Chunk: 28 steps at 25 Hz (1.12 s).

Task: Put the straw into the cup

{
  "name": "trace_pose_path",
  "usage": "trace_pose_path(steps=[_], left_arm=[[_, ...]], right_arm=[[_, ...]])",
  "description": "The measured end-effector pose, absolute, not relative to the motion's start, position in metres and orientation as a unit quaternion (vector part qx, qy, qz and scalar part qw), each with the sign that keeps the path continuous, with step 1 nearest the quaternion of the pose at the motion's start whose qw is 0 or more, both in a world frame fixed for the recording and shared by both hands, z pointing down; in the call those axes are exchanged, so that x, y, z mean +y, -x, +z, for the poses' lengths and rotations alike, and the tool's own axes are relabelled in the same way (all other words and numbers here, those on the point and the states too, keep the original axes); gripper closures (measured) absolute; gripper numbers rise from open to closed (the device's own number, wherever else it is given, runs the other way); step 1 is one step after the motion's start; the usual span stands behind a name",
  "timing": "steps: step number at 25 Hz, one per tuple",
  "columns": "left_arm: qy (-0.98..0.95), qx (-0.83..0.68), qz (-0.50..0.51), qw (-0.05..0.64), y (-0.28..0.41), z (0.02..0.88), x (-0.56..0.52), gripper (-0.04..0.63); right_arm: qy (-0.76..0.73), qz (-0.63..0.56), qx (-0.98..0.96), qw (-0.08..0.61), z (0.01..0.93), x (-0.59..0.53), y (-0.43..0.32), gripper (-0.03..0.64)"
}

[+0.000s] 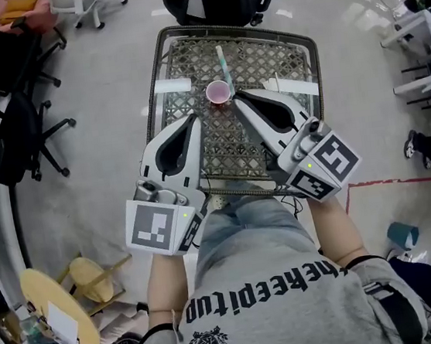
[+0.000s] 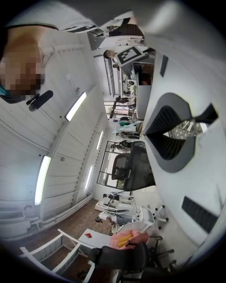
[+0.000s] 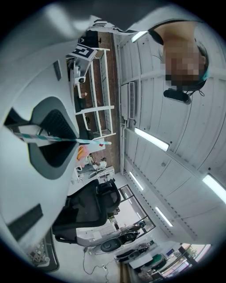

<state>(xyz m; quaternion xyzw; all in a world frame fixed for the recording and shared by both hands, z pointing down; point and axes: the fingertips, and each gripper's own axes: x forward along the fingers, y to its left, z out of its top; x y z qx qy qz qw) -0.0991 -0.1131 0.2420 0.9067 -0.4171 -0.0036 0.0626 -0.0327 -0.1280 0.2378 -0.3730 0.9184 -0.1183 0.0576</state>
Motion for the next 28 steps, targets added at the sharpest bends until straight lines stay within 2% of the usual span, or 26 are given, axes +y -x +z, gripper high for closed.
trace_pose_path(steps=[8,28], left_arm=[[-0.907,-0.413,0.033,0.075,0.094,0.255,-0.148,0.571],[-0.908,-0.41,0.032,0.075,0.075,0.268,-0.192,0.571]], right_arm=[[0.361,-0.135,0.921,0.062,0.246,-0.166,0.034,0.581],[0.376,-0.156,0.91,0.077,0.272,-0.206,0.017,0.581]])
